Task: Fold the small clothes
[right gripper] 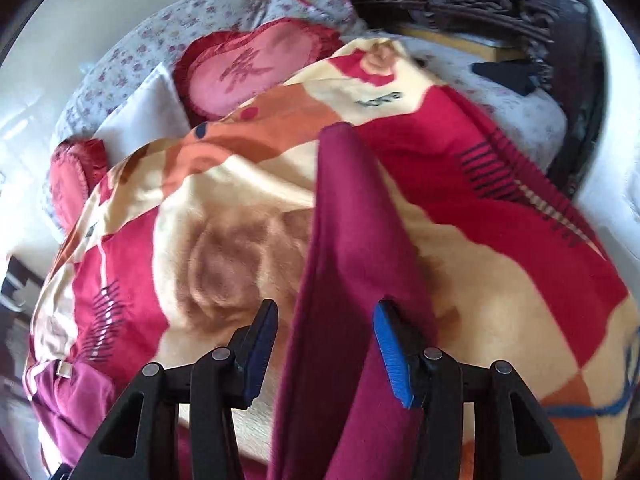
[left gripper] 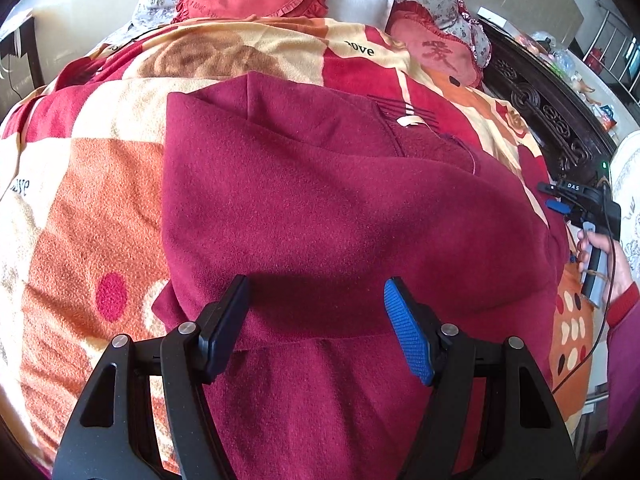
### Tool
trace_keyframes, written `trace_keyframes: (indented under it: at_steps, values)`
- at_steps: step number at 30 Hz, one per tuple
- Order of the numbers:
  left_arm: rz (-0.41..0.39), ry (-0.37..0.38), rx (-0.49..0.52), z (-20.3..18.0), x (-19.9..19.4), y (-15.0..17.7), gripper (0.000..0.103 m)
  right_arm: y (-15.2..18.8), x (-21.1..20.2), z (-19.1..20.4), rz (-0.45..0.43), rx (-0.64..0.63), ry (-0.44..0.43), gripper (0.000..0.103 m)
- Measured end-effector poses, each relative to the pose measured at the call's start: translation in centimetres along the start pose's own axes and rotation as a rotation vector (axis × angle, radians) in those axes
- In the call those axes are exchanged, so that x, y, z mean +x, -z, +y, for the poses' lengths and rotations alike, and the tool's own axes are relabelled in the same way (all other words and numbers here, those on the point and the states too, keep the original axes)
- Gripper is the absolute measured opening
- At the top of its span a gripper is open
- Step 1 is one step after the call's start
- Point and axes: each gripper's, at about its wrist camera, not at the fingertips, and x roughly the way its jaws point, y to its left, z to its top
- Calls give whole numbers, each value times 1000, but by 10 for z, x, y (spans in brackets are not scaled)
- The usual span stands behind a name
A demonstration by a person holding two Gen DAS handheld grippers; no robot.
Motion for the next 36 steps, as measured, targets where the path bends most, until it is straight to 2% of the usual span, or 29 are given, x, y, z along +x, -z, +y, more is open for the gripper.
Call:
trace_keyframes:
  at_steps: [3,5,7,8,10,11,13,17,22,25,28,31,33,34,35,36]
  values:
    - [10,-1,-5,-1,4,-1,69,-5,13,19,22,-121,98,48]
    - [13,-3,-2,-1,5,0,69,-7,27,22,54,-151,176,48]
    - [13,-4,6,-1,4,1,69,-9,38,22,73,-160,216,48]
    - [14,-5,10,-1,3,1,69,-9,42,22,79,-173,239,44]
    - [14,-6,13,0,2,2,69,-8,44,22,79,-202,276,22]
    - [13,-5,13,1,2,2,69,-6,41,18,68,-189,257,11]
    - [10,-2,6,4,0,2,69,-6,28,8,34,-130,191,8]
    - [-7,8,-11,8,-9,-1,69,-5,-19,-7,-68,-1,-67,8]
    - [-79,14,-64,25,-37,-12,69,5,-89,9,-129,16,-354,8]
    - [-115,5,-95,37,-54,-17,69,15,-132,47,-157,-47,-523,8]
    - [-153,-6,-126,52,-71,-19,69,34,-161,98,-146,-148,-660,8]
    - [-178,-6,-175,68,-82,-18,69,75,-176,171,-76,-335,-807,8]
    - [-177,-4,-210,78,-83,-15,69,108,-171,208,-40,-419,-847,8]
    - [-170,-3,-220,81,-83,-14,69,124,-163,222,-30,-457,-829,11]
    - [-160,2,-231,84,-82,-12,69,144,-149,239,9,-512,-792,20]
    - [-153,11,-239,87,-82,-10,69,163,-129,254,94,-556,-741,26]
